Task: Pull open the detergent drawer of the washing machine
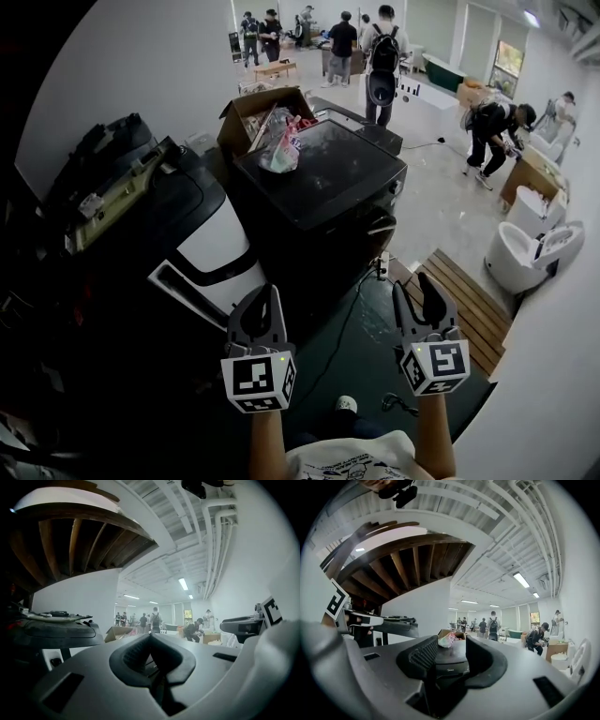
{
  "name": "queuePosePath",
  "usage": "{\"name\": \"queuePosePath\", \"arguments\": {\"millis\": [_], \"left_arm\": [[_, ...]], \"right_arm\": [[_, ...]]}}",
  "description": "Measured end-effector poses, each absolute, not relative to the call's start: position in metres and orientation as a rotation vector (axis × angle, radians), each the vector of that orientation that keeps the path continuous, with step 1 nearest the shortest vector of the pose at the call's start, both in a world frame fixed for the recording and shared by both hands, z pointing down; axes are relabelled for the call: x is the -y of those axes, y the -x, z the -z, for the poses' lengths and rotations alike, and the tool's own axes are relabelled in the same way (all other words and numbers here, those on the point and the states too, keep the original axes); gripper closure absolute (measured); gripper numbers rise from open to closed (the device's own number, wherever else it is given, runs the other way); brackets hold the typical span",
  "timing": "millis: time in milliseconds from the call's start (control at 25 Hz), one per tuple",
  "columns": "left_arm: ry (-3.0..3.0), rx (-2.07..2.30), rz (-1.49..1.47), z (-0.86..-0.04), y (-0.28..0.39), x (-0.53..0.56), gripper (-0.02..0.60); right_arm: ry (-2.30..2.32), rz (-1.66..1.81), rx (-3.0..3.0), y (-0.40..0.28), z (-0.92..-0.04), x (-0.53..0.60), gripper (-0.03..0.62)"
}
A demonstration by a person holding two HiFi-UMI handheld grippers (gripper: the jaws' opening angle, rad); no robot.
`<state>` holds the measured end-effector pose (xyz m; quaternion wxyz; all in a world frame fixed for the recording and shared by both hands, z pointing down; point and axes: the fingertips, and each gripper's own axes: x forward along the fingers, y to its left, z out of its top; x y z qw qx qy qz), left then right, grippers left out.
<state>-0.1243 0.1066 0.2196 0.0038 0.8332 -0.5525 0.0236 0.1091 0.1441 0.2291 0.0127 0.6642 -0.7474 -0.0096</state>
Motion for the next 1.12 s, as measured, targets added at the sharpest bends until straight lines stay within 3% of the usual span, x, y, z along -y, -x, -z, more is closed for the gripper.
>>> {"name": "queuePosePath", "arguments": {"millis": [480,1120], "left_arm": [[-2.567,1.801,-0.120,-0.230,0.069,-0.036,0.569],[-2.544,1.787,-0.152,-0.258,0.058,0.103,0.569]], "right_arm": [[-2.036,-0.027,2.363,-0.168,-0.247,-0.062,0.393],[-1.965,-0.119,2.422,-0.158,-0.273,0.080,0.393]]}}
